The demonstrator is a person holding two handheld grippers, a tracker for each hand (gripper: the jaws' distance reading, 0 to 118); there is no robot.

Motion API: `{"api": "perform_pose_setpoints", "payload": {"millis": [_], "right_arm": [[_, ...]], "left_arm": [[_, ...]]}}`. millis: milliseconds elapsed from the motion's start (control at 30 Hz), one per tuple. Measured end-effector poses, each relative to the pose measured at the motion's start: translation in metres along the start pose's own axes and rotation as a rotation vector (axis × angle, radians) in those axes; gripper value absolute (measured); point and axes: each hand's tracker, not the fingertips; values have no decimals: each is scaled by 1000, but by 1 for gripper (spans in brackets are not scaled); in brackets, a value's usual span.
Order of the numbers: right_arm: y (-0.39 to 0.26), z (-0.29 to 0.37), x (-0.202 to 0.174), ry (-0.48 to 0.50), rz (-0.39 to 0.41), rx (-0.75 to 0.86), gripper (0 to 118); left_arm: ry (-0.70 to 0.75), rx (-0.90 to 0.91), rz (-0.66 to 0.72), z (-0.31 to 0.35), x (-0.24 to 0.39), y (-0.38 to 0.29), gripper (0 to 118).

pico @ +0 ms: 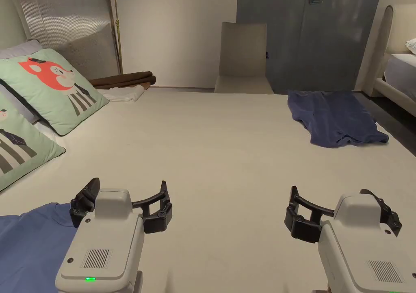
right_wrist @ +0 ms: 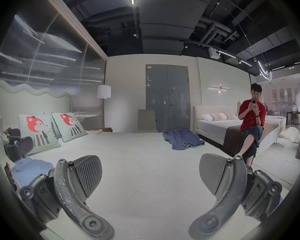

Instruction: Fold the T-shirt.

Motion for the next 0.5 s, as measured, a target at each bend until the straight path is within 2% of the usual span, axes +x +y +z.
{"api": "perform_pose_setpoints", "payload": {"millis": [500], "right_arm": [[2,1,0,0,8,7,112]], "left_arm": [[0,5,0,1,-2,2,116]]}}
